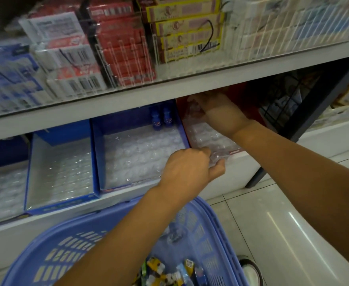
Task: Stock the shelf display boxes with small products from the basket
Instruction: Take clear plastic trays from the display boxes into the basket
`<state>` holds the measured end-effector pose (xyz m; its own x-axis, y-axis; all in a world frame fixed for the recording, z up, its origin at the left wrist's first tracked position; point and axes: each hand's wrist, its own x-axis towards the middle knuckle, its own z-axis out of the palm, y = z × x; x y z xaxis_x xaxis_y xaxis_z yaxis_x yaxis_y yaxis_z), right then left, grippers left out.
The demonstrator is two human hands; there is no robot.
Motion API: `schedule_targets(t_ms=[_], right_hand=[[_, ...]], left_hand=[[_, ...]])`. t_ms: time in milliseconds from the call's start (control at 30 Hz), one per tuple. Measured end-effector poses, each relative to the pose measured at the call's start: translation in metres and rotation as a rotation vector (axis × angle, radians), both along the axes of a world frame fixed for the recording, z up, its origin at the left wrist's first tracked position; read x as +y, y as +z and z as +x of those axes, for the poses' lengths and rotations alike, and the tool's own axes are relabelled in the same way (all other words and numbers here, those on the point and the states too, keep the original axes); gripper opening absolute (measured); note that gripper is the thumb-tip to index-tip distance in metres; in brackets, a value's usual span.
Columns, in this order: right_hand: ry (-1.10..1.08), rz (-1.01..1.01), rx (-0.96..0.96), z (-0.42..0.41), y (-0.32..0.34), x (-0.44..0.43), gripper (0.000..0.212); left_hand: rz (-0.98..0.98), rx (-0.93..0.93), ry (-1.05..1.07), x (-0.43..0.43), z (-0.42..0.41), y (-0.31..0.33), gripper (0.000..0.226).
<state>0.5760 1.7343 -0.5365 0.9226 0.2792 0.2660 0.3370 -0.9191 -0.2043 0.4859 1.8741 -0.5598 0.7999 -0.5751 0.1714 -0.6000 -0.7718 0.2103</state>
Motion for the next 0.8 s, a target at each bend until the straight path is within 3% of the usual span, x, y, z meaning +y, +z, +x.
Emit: schedule_targets(t_ms=[333,467,567,667,800], right_hand=[[-0.009,-0.069,0.016,0.003,-0.004,0.009,0.042],[-0.069,0.069,0.129,-0.014,0.013,0.009,0.049],[-0.197,0.156,0.127,-0.035,0.035,-0.002,0.034],[-0.074,0.243,0.092,-0.066,0.055,-0.018,0.020],[0.107,0.104,0.286,-0.093,0.062,-0.018,0.035]], left_hand=[[-0.116,0.082,0.021,-0.002,0.003,0.007,0.035],[-0.276,0.242,0.060,0.003,0.006,0.018,0.040],[-0.384,0.252,0.093,0.016,0.011,0.026,0.043],[-0.369,0.275,0.104,0.025,0.010,0.032,0.040],[-0.390,0.219,0.098,0.024,0.003,0.039,0.034]])
